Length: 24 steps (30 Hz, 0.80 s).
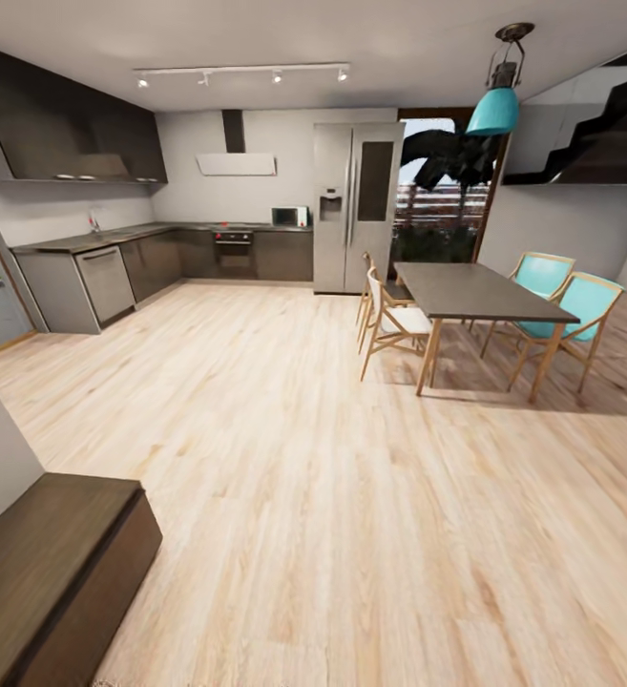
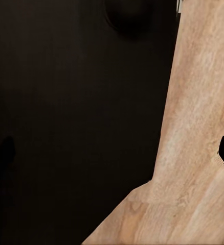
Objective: Place each of the two pumpkins and all three candles from the living room inside a cabinet in the living room (use any cabinet), then make sure every cabinet is closed, and position the cauldron so it is next to a table in the living room.
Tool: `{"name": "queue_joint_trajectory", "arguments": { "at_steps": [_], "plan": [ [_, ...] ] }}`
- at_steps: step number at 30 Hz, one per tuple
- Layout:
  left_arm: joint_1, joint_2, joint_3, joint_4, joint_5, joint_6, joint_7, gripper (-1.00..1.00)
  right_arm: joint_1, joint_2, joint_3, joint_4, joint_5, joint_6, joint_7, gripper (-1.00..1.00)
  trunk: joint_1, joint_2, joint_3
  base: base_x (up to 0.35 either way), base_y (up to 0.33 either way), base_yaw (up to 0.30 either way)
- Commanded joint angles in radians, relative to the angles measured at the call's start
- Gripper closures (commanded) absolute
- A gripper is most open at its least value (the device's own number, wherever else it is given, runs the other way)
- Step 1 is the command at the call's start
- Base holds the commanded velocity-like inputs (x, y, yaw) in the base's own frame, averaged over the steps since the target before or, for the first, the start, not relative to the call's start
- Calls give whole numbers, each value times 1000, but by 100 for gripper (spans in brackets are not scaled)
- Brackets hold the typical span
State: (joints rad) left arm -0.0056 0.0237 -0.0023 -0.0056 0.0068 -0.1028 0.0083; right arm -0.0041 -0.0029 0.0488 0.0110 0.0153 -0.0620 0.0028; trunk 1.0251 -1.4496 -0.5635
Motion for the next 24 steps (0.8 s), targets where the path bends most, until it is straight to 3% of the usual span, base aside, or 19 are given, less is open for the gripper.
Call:
{"name": "queue_joint_trajectory", "arguments": {
  "at_steps": [1,24],
  "plan": [
    [-1,0,0,1,1,-3,1,-100,0,0,5,1,2,-4,0,-100,0,0,-1,0,0,238],
    [-1,4,-1,1,1,-3,1,-100,0,-3,3,-7,1,-4,0,-100,0,0,-14,0,0,238]
  ]
}}
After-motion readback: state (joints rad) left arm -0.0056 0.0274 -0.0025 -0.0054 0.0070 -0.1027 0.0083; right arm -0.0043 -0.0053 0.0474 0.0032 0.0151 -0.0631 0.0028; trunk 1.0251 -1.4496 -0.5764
